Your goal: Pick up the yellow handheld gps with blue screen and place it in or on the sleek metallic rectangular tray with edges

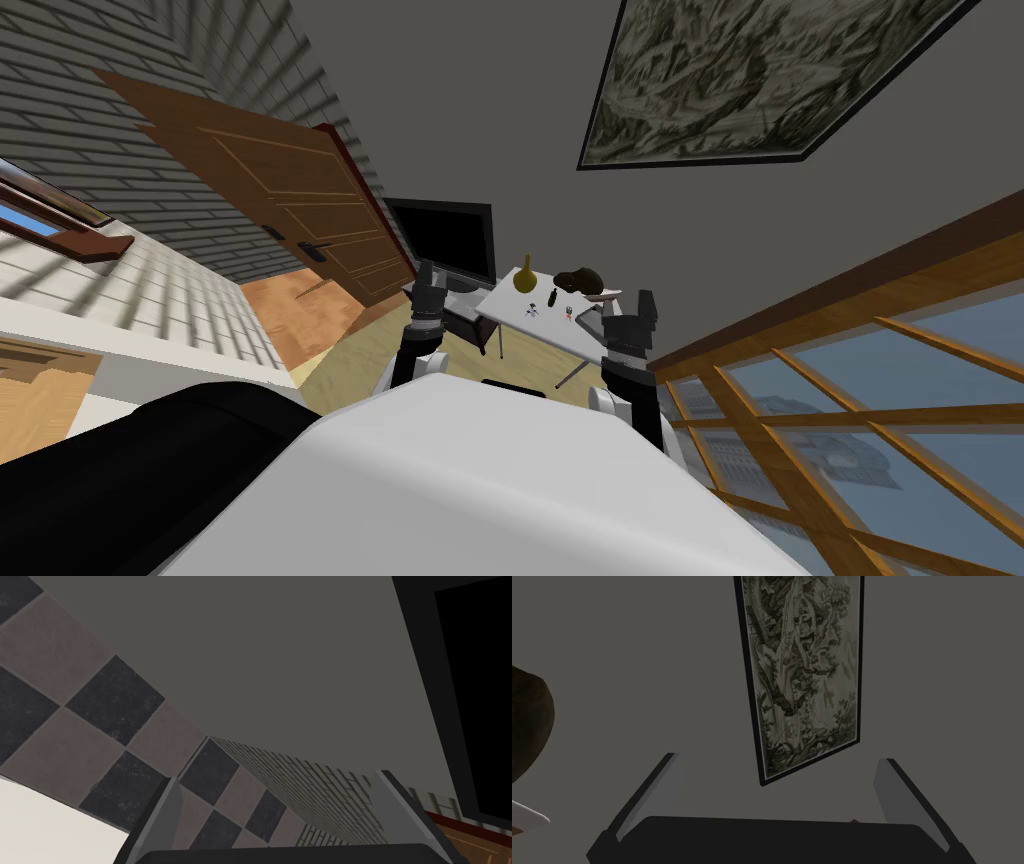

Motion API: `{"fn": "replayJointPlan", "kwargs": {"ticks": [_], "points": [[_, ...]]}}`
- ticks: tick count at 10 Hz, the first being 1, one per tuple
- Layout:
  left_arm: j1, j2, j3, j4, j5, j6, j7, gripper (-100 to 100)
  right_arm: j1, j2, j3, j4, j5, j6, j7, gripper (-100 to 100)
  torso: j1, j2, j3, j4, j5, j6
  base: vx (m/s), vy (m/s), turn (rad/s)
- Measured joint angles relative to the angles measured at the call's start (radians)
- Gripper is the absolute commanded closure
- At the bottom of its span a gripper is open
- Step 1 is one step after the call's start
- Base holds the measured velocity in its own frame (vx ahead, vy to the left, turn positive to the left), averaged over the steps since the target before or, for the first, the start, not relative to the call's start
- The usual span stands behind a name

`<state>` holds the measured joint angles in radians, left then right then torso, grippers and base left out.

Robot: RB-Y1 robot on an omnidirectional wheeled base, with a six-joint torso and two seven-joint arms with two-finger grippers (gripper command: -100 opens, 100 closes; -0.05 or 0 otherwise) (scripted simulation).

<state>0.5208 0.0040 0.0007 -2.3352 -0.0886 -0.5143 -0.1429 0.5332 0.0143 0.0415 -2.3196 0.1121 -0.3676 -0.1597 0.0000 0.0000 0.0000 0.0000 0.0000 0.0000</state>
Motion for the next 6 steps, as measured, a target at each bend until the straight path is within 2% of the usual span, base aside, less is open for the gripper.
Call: {"fn": "replayJointPlan", "kwargs": {"ticks": [3,6], "points": [[0.0,0.0,0.0,0.0,0.0,0.0,0.0,0,-0.003,-0.062,-0.002,0.022,0.002,0.01,0.006,-100,0.002,-0.001,0.0,0.0,0.0,0.0,0.009,0.033,0.034],[0.0,0.0,0.0,0.0,0.0,0.0,0.0,0,-0.013,-0.136,-0.005,0.048,0.007,0.049,0.017,-100,0.003,-0.002,-0.001,0.0,0.001,0.0,0.021,0.053,0.053]]}}
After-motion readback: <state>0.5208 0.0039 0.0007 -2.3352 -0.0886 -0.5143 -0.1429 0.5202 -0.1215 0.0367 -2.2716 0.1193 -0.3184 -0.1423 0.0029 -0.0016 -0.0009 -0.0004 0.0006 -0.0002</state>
